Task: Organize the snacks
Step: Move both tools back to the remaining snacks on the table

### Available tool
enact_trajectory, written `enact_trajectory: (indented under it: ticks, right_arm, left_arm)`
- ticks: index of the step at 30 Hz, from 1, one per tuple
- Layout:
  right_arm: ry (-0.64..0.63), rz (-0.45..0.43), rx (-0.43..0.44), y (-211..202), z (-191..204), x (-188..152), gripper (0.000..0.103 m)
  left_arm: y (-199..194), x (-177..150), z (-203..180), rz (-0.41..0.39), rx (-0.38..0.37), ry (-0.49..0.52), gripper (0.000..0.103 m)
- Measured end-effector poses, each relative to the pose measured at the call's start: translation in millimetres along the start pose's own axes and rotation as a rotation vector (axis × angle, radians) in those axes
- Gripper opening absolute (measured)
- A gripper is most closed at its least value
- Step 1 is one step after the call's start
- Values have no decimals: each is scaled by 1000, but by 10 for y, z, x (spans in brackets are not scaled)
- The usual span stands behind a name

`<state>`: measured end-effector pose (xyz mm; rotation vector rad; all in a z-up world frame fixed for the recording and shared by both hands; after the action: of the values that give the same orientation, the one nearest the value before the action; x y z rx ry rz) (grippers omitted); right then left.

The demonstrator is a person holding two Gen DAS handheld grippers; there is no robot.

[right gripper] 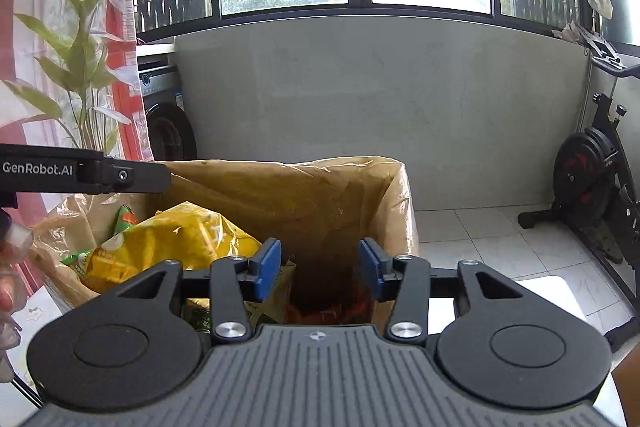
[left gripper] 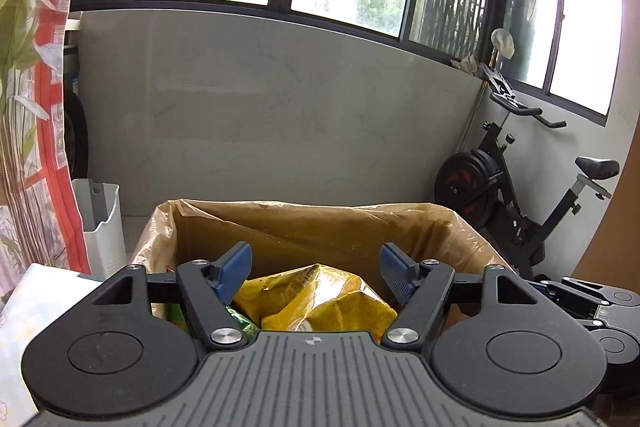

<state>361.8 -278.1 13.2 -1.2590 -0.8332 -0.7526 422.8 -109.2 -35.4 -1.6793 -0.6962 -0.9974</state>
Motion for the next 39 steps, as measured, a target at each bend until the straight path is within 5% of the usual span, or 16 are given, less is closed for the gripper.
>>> enact_trajectory:
  ticks: [10, 23, 30, 39]
  right_arm:
    - [13, -82, 77, -473, -47, -188, 47]
    - [71, -172, 1, -937, -187, -827, 48]
    - [103, -66, -2, -843, -143, -1336, 47]
    - [49, 164, 30, -628, 34, -1914, 47]
  left_arm:
    - [-713, -131, 275, -84, 64, 56, 72]
    - [-1299, -875, 691, -71, 103, -213, 70]
    - [-1307, -1148, 678, -29, 169, -207, 70]
    - [-1226, -1495, 625, 59, 163, -222, 67]
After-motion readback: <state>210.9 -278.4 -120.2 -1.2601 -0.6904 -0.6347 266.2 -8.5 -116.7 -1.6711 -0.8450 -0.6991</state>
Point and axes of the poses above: each gripper's, at about its wrist camera, not at the fingertips, and y roughly the way its jaws point, z to its left, x to its top, the point moved 4 cm from there along y, roughly the way its jaws point, and after that the axes turned 4 degrees about z, right-handed, at the moved point
